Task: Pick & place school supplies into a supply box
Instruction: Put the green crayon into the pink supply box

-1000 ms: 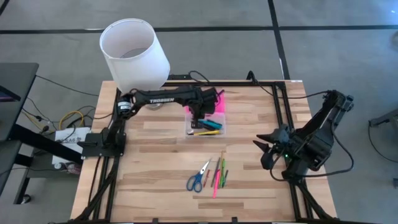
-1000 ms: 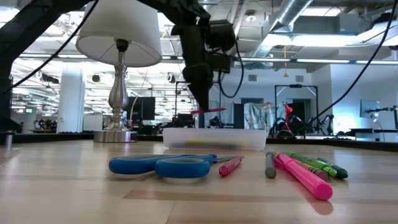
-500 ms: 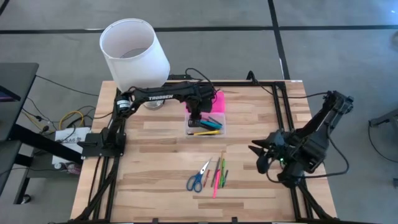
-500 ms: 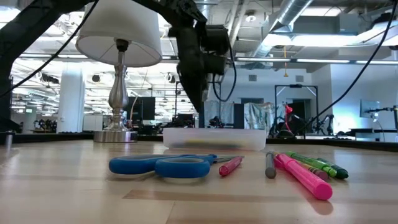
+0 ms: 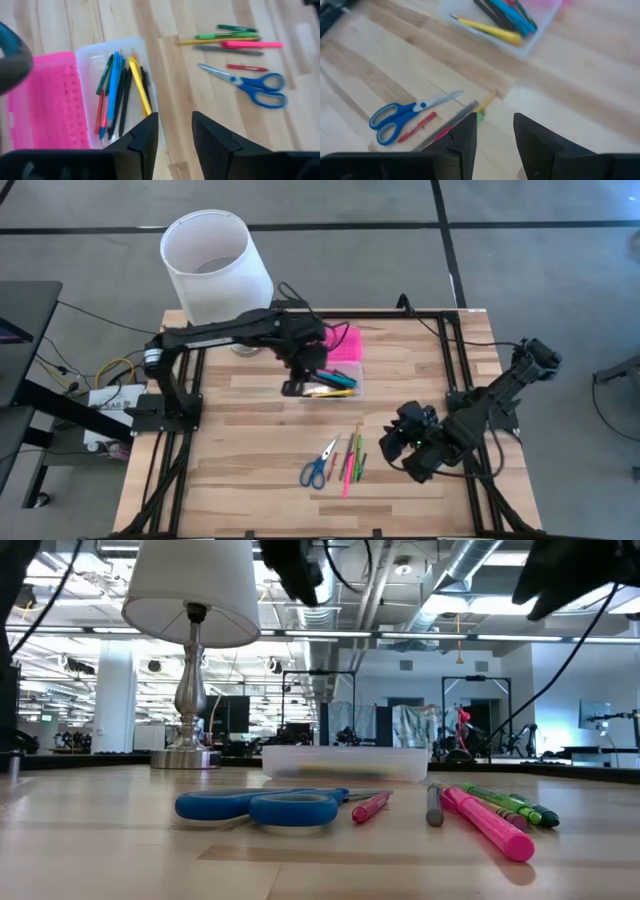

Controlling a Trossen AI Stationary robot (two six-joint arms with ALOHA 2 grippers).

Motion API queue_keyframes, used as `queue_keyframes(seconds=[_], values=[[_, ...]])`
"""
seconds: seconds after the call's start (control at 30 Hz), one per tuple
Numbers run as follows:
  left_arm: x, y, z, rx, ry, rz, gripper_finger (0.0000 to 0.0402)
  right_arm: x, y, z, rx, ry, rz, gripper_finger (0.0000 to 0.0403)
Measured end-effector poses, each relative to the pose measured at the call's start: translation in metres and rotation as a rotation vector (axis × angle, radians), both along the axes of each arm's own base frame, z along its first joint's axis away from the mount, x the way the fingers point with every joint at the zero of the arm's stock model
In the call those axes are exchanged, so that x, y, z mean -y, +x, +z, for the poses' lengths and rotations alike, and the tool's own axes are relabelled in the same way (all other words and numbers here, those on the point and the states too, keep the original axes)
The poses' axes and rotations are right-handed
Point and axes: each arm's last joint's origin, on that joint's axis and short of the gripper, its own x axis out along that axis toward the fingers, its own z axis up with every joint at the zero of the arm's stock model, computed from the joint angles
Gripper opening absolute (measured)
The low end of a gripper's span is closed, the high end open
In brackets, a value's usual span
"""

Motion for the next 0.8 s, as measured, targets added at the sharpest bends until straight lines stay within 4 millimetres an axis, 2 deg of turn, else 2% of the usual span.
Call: queue_keyframes(seconds=[0.27, 0.47, 0.8], values=[[0.016, -0.063, 0.051, 0.035, -0.012, 0.037, 0.0107, -0.005, 0.023, -0.022, -0.04, 0.219, -0.152, 0.012], [0.031, -0.112, 0.089, 0.163, 0.017, 0.083, 0.0107, -0.013, 0.052, -0.041, -0.057, 0.399, -0.133, 0.012], [0.056, -0.197, 0.136, 0.437, 0.09, 0.159, 0.0107, -0.015, 0.056, -0.052, -0.026, 0.464, -0.317, 0.012]])
